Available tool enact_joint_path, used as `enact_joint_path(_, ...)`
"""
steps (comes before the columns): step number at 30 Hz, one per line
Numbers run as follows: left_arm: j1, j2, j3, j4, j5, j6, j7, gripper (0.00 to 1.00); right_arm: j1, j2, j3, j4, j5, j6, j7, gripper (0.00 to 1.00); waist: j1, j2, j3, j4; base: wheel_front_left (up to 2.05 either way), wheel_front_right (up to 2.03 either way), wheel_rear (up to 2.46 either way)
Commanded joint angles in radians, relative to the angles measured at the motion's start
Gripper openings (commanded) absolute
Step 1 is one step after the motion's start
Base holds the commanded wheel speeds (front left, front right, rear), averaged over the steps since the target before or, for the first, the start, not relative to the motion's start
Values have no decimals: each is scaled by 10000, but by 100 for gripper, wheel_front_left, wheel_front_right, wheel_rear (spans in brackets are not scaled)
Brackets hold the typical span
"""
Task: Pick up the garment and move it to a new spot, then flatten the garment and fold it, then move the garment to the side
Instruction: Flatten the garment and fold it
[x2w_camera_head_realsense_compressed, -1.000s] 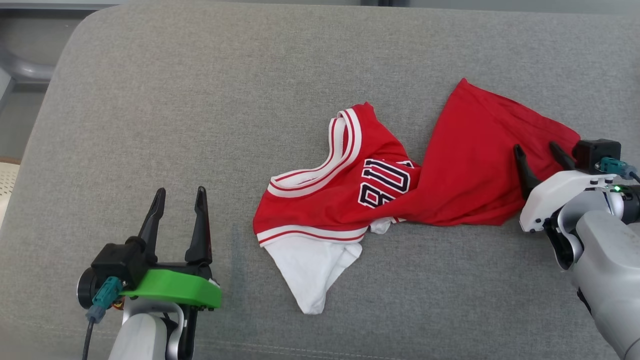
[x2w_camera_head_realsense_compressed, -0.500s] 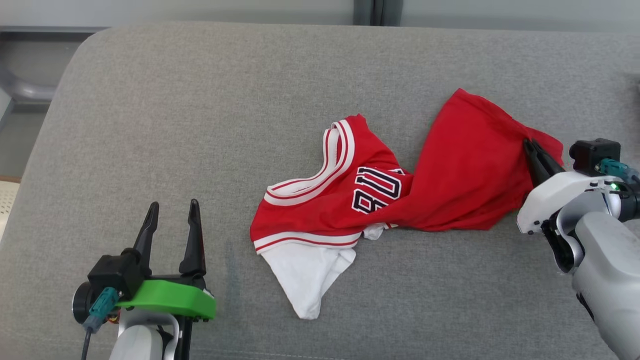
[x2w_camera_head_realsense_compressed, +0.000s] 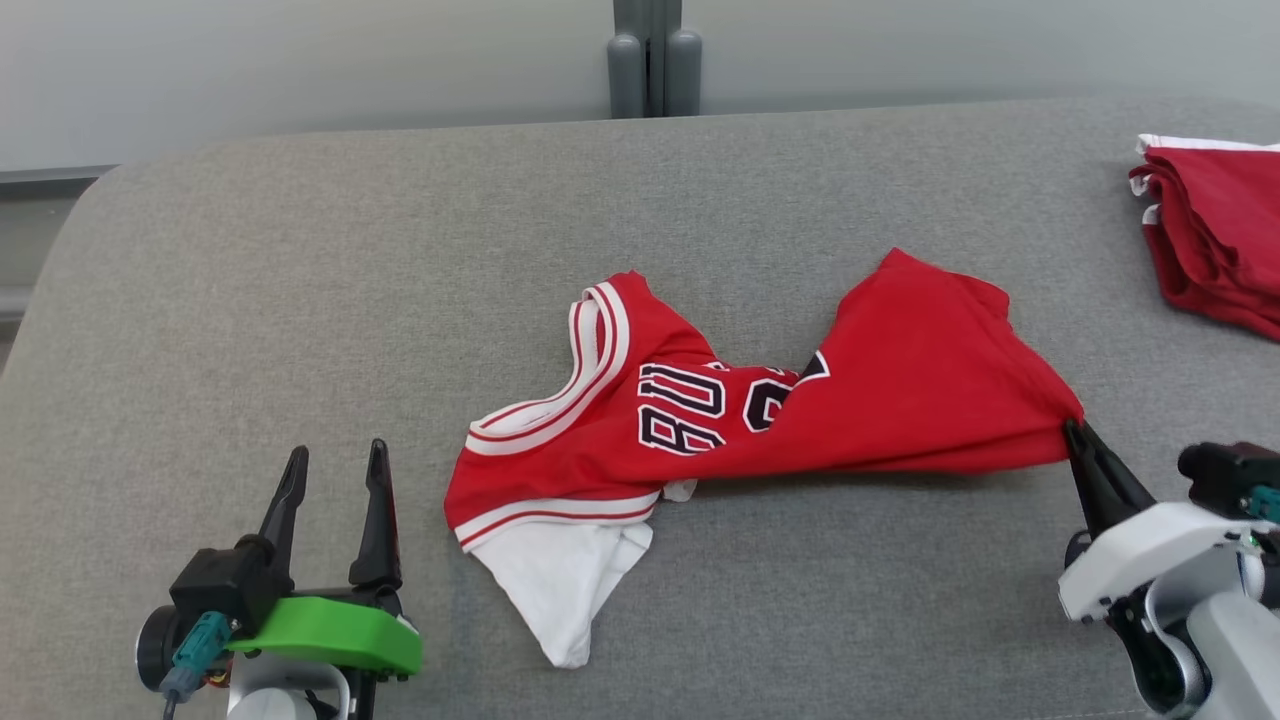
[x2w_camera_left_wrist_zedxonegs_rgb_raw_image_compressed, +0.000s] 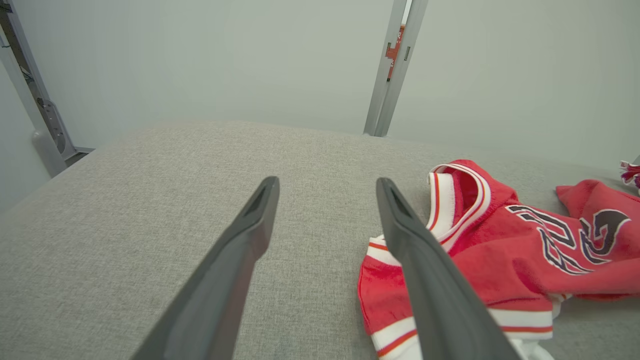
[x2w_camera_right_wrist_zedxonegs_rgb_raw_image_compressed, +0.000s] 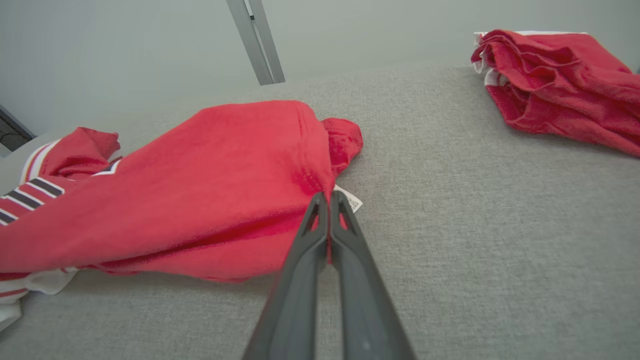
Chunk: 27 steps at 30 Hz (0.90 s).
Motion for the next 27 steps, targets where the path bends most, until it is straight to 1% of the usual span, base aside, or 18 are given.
enact_joint_path(1, 131, 23, 45, -45, 36, -39, 2, 100, 465, 114, -271, -292, 5, -11, 167, 0, 0, -1, -89, -177, 0, 0, 0)
enact_joint_path(3, 140, 23, 95, -86, 58, -34, 2, 100, 1012, 346, -668, -709, 20, -11, 454, 0, 0, -1, -46, -262, 0, 0, 0)
enact_joint_path(5, 115, 22, 100, -85, 79, -52, 2, 100, 1353, 459, -1026, -1022, -263, -11, 643, 0, 0, -1, -2, -313, 0, 0, 0)
enact_joint_path(6, 96, 23, 116, -82, 89, -60, 2, 100, 1474, 634, -1204, -1195, -377, -11, 670, 45, 0, -1, 13, -340, 0, 0, 0)
enact_joint_path(7, 81, 23, 129, -79, 100, -65, 2, 100, 1578, 769, -1313, -1286, -460, -11, 735, 100, 0, -1, 17, -357, 0, 0, 0)
enact_joint_path(11, 86, 23, 177, -38, 137, -70, 2, 100, 1741, 1018, -1794, -1661, -1060, -11, 630, 100, 0, -1, -51, -413, 0, 0, 0)
enact_joint_path(16, 205, 51, 329, -38, 251, -98, 2, 100, 1717, 1348, -2267, -2230, -1759, -9, 220, 100, 0, -1, -264, -470, 0, 0, 0)
enact_joint_path(23, 363, 142, 569, -124, 356, -136, 2, 100, 1809, 1704, -2504, -3001, -2453, -9, -211, 100, 0, -1, -509, -532, 0, 0, 0)
enact_joint_path(27, 456, 152, 616, -190, 441, -125, 2, 100, 1990, 1863, -2455, -3464, -2843, -9, -364, 100, 0, -1, -622, -549, 0, 0, 0)
